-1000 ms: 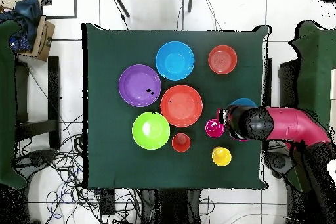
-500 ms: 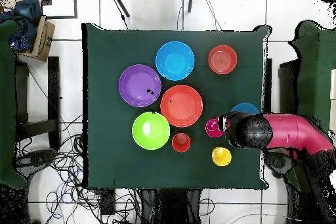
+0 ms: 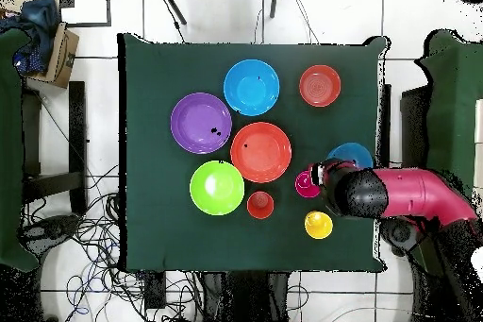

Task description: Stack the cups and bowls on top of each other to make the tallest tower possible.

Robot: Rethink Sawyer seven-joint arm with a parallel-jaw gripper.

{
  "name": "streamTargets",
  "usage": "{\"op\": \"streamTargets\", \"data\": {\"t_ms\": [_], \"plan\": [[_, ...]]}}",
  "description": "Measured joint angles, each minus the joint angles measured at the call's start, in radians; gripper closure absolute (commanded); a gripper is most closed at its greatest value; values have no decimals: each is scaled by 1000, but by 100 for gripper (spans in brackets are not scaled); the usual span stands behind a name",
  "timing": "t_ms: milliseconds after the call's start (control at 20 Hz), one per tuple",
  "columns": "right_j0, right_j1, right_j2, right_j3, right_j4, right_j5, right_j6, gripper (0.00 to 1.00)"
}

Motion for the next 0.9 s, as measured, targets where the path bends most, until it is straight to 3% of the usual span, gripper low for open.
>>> {"op": "streamTargets", "data": {"t_ms": [500, 900], "plan": [[17, 0, -31, 7, -76, -160, 0, 100], [26, 0, -39, 10, -90, -196, 0, 100]]}}
